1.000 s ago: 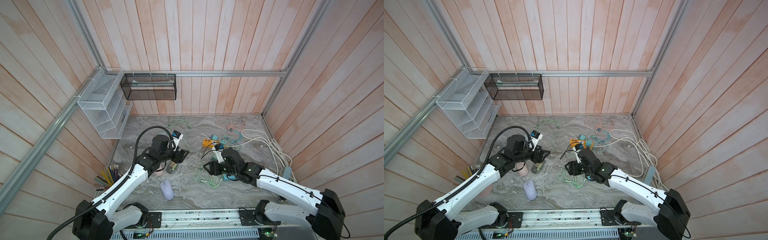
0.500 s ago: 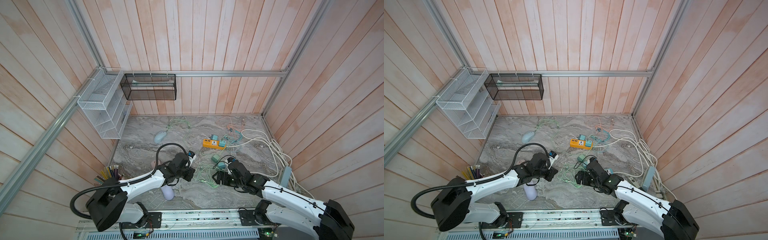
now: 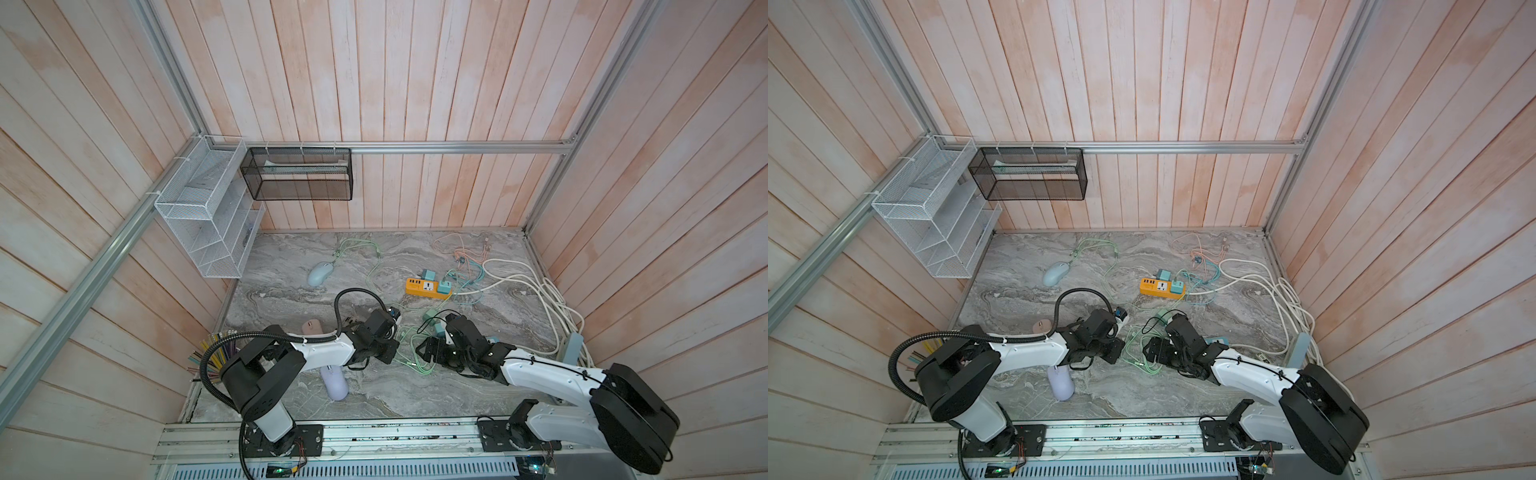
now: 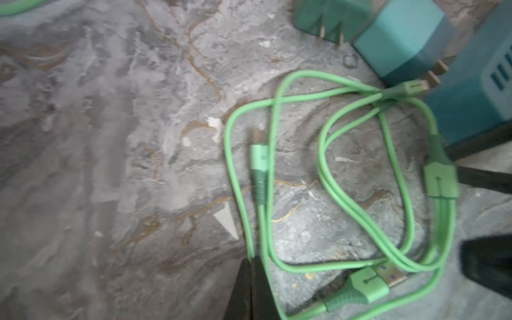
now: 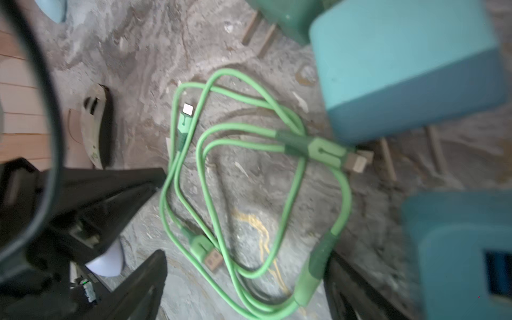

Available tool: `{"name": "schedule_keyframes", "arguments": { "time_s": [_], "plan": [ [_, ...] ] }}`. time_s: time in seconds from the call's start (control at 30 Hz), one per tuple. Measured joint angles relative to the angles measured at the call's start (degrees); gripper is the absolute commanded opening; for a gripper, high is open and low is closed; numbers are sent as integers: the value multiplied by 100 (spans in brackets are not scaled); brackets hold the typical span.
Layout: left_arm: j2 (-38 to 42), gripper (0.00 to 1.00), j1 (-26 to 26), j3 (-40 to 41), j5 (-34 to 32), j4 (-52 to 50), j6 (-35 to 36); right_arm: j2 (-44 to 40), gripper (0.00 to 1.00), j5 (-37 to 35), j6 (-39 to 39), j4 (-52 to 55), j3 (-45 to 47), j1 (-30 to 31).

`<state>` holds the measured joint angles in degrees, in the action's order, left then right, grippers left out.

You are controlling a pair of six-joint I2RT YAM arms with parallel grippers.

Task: Unplug the wireless mouse
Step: Adjust the power cord at the center of the board.

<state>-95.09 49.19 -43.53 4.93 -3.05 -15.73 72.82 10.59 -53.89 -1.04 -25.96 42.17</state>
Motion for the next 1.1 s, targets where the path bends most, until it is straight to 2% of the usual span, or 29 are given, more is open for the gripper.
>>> {"name": "schedule_keyframes", "arguments": {
  "time_s": [0.23,0.47,0.8,0.97,1.0,1.1],
  "plan": [
    [-122,0,260,7,173,330,-201,1067,72,601,-17,-1008,-400,-68],
    [-127,0,323,151,378,654,-400,1486,63,966,-153,-1703,-409,-66],
    [-177,0,326,240,579,953,-621,1989,31,1392,-699,-2997,-46,-74],
    [-168,0,299,299,675,1047,-645,2076,3,1355,-774,-3086,46,-98],
    [-153,0,289,321,702,1064,-645,2070,0,1333,-752,-3075,52,-105],
    [-22,0,236,452,817,1097,-640,1910,0,1314,-651,-2769,20,-94]
  ]
}}
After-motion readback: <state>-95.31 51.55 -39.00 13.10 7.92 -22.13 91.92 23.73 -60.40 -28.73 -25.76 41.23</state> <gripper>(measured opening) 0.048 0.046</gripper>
